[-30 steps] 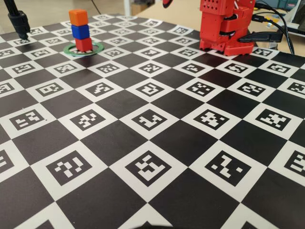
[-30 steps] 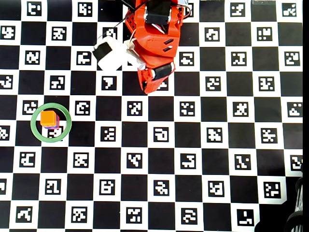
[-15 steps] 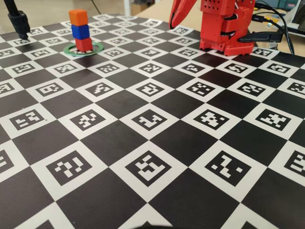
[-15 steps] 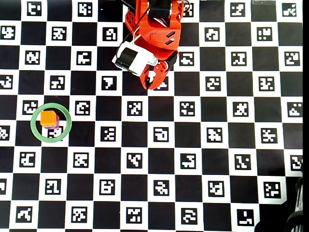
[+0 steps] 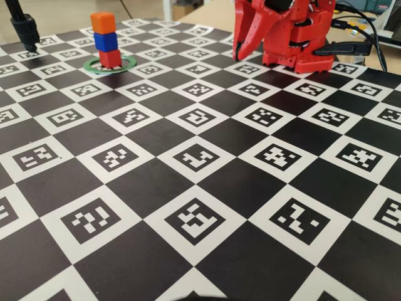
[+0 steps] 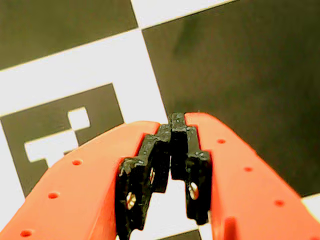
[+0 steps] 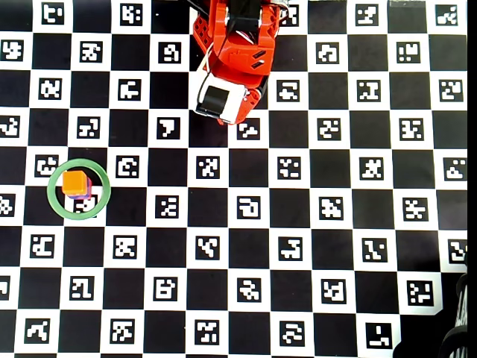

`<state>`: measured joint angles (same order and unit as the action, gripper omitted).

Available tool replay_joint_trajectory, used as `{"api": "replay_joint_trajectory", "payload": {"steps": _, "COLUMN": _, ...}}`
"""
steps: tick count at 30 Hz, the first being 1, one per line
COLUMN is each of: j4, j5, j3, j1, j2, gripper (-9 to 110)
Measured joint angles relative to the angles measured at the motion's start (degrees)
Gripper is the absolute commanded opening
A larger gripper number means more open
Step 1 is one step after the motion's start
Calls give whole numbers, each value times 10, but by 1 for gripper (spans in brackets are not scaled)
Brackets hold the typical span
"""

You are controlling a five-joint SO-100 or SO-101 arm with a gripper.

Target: Grab the red cube then put it in the green circle then put the blue cube on top and finally the orange cube on top

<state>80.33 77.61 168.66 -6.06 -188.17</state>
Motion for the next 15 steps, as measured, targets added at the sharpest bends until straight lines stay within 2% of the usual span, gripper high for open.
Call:
{"api": "replay_joint_trajectory", "payload": {"steps": 7, "j4": 6, "j5": 16, "j3": 7, "j1": -1, "j2": -15, "gripper": -6}}
{"api": "replay_joint_trajectory", "payload": {"steps": 12, "j4": -28, "j5": 107, "j3": 86, "j1": -1, "j2": -15, "gripper": -6}}
{"api": "replay_joint_trajectory", "payload": {"steps": 15, "j4": -36, "j5": 111, "j3": 102, "j1": -1, "j2": -15, "gripper": -6}}
